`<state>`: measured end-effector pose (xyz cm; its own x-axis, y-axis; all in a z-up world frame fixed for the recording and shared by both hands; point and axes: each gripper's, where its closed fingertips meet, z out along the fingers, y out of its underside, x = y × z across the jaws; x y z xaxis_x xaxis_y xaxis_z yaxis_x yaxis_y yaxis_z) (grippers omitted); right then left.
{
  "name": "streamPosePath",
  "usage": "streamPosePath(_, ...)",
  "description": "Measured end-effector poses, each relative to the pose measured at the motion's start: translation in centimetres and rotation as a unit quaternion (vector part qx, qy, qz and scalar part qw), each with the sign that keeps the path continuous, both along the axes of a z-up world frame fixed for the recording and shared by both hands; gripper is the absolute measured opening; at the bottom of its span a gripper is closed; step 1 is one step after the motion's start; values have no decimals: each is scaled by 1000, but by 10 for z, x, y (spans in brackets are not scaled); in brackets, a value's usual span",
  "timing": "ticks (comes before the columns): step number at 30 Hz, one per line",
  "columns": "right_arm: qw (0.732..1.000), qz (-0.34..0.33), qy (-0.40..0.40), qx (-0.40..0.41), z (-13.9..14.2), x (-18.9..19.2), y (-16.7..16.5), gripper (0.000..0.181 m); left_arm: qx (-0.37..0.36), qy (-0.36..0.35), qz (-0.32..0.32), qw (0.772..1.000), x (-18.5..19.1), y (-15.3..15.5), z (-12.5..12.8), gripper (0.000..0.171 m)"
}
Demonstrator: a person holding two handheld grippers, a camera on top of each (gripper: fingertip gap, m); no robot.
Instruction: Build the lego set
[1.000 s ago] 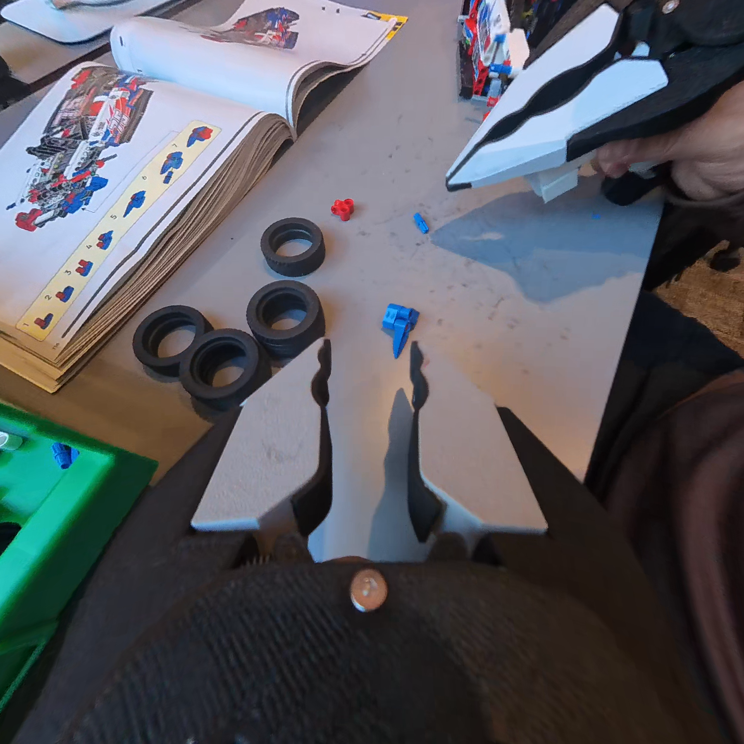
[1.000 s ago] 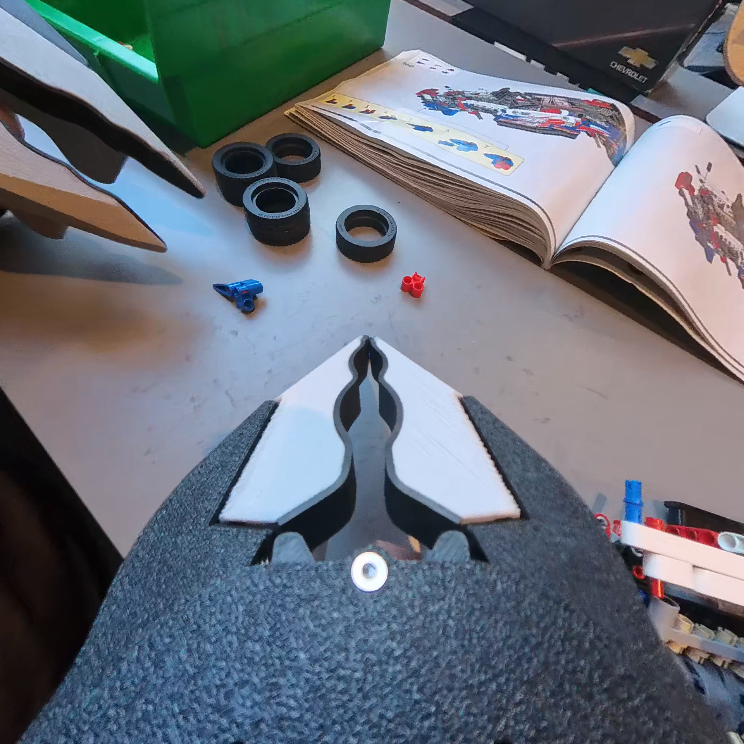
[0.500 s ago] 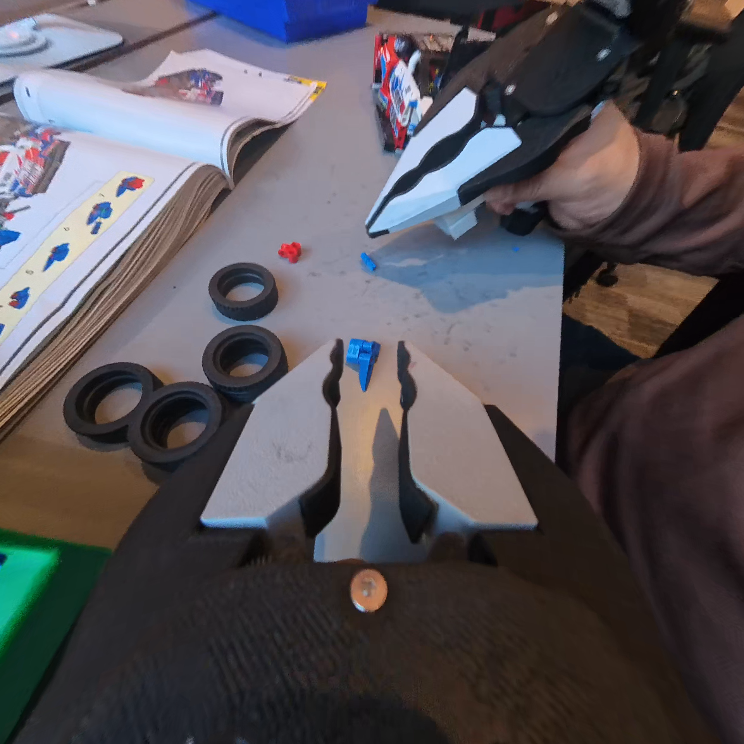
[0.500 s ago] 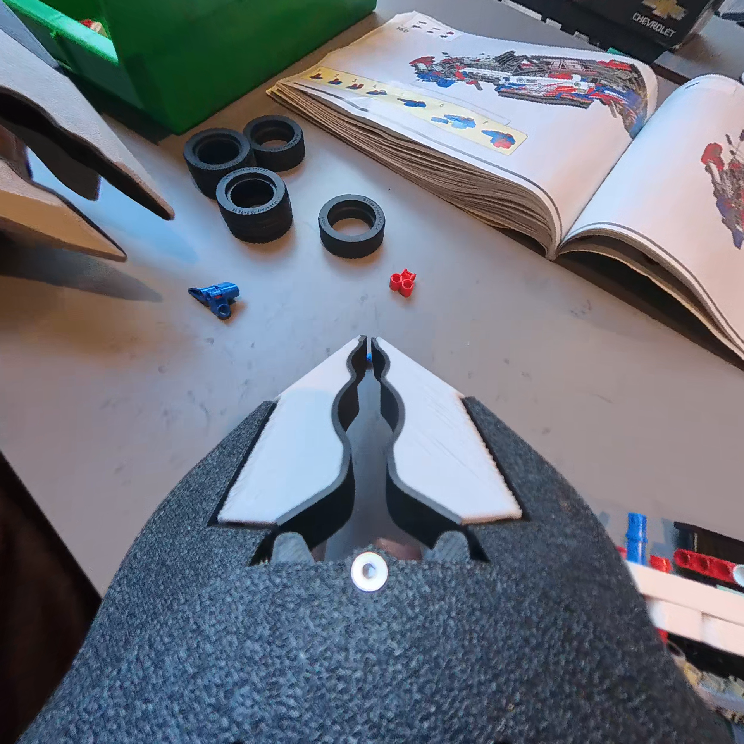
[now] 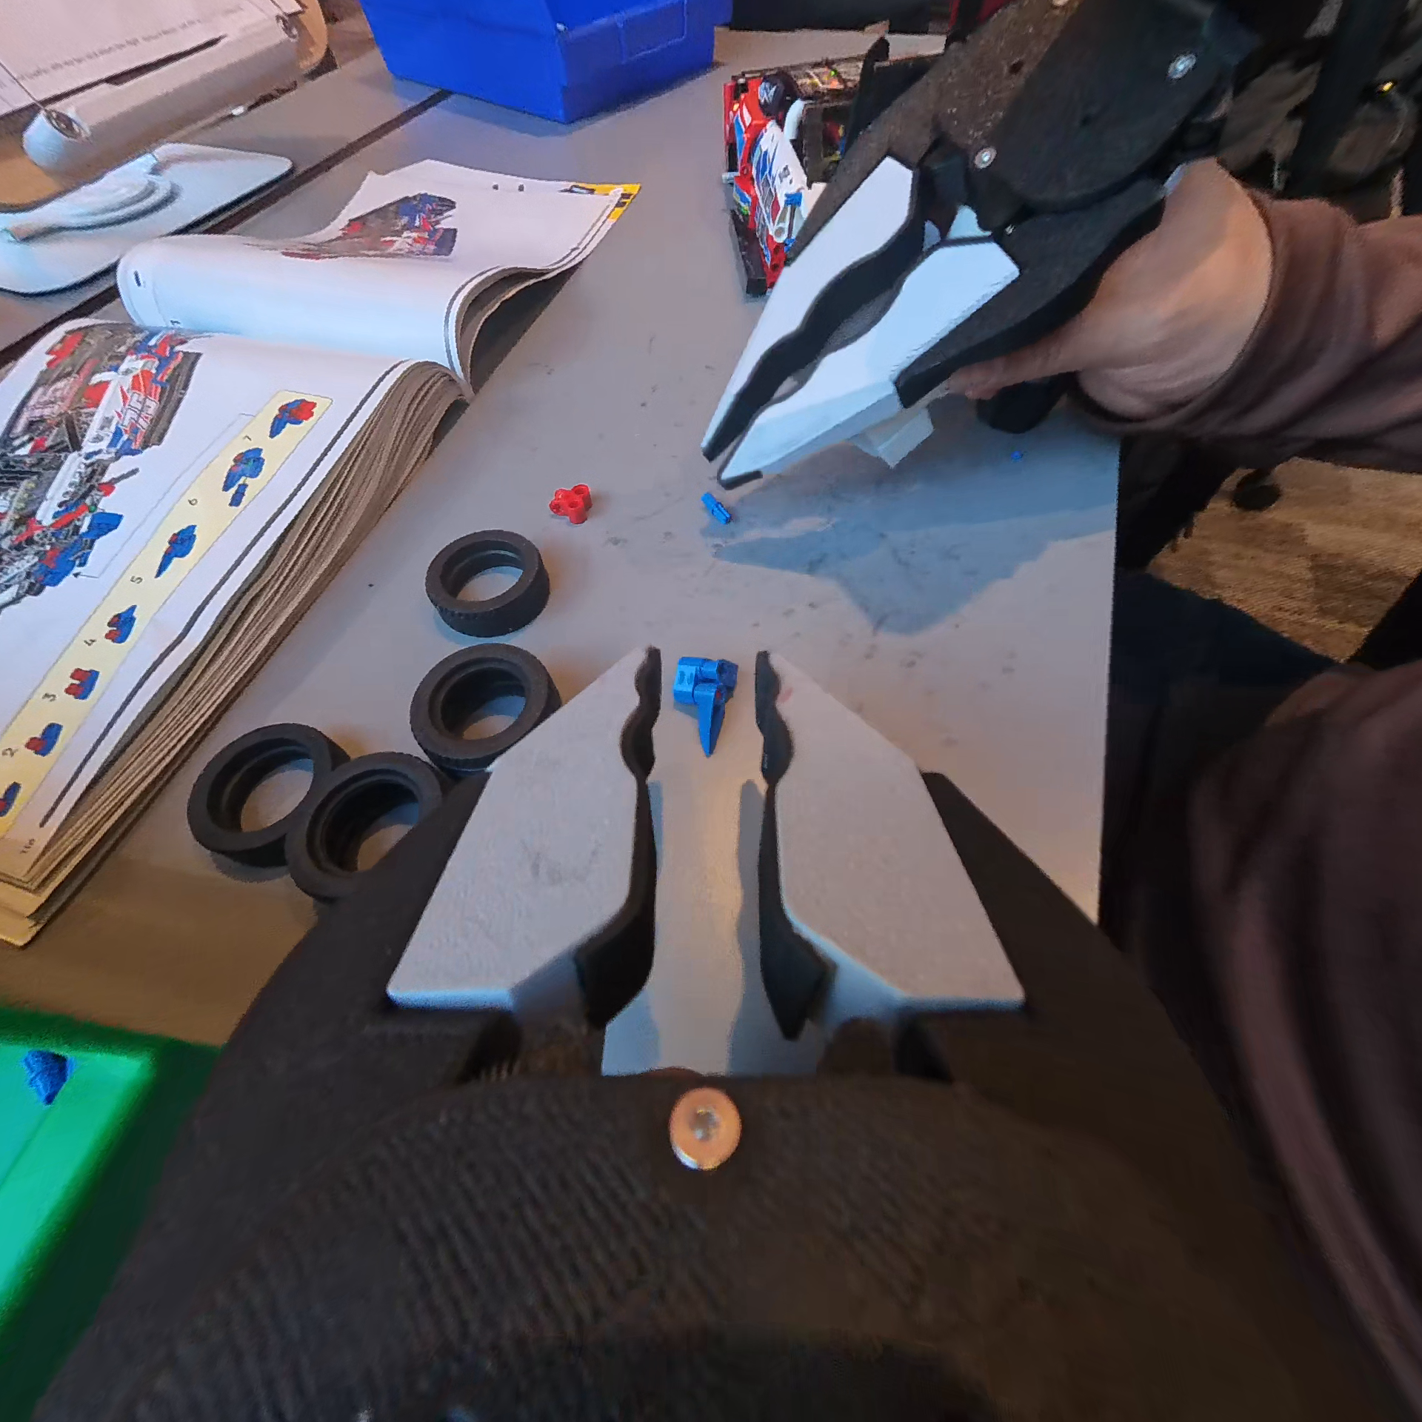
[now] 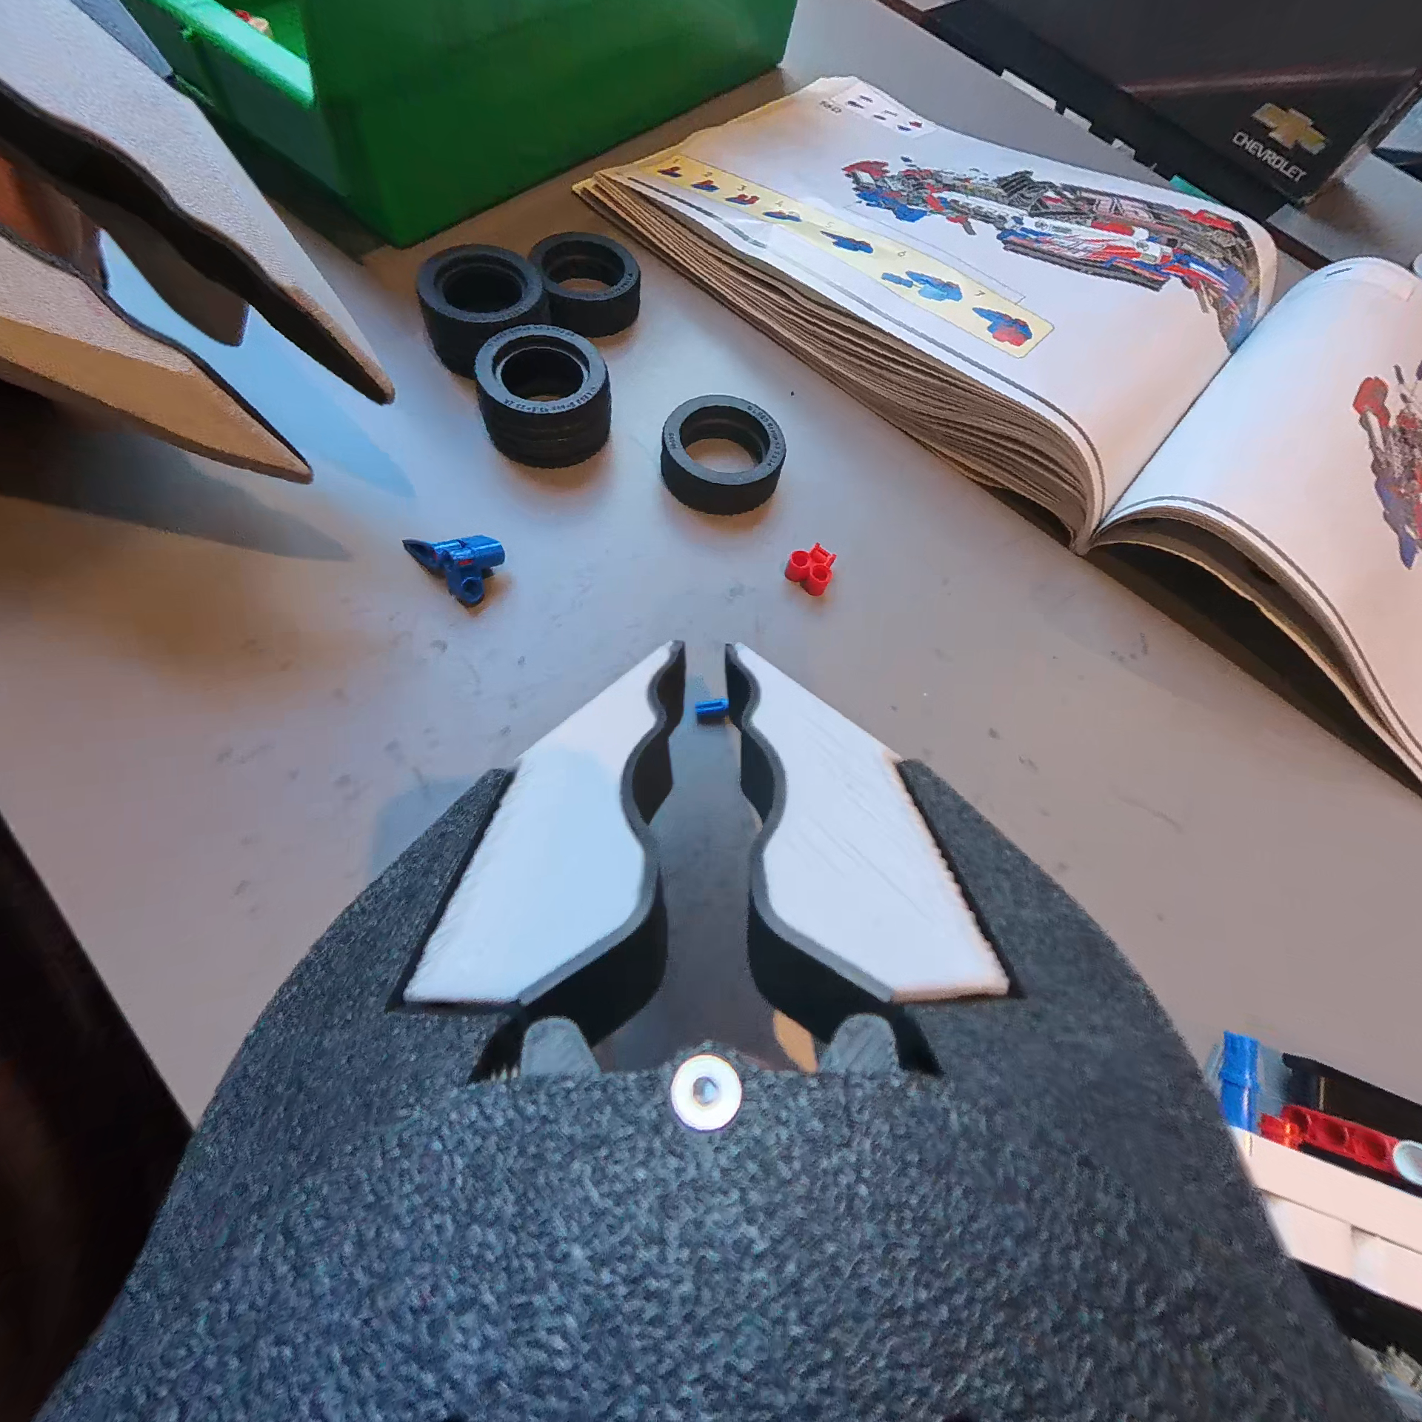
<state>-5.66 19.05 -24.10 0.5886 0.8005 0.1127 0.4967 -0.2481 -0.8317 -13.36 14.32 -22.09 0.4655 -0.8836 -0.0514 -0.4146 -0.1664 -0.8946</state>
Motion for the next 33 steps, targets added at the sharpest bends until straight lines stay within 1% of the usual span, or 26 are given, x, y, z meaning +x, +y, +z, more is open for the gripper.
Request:
streamPosePath(9, 1000, 16, -22, 12, -3, -4, -7, 12, 31, 24, 7, 999, 1, 0, -2, 19)
streamPosePath(11, 999, 17, -31, 1, -8, -4, -7, 18, 29, 28, 12, 999, 0, 1, -3, 18)
streamPosePath(15, 999, 5, -28, -21, -11, -2, -4, 24, 34, 25, 17, 999, -1, 2, -2, 18)
streamPosePath(18, 999, -8, -14, -33, -10, 1, -2, 24, 44, 24, 18, 999, -1, 1, 0, 18)
streamPosePath(24, 996, -34, -21, -80, -20, 5, 1, 29, 63, 36, 23, 997, -1, 0, 0, 18)
streamPosePath(27, 992, -32, -23, -116, -27, 4, 1, 34, 71, 42, 24, 996, -1, -1, -1, 18)
streamPosePath(33, 991, -17, -5, -133, -26, 1, -2, 36, 74, 42, 22, 996, -1, -2, 0, 18)
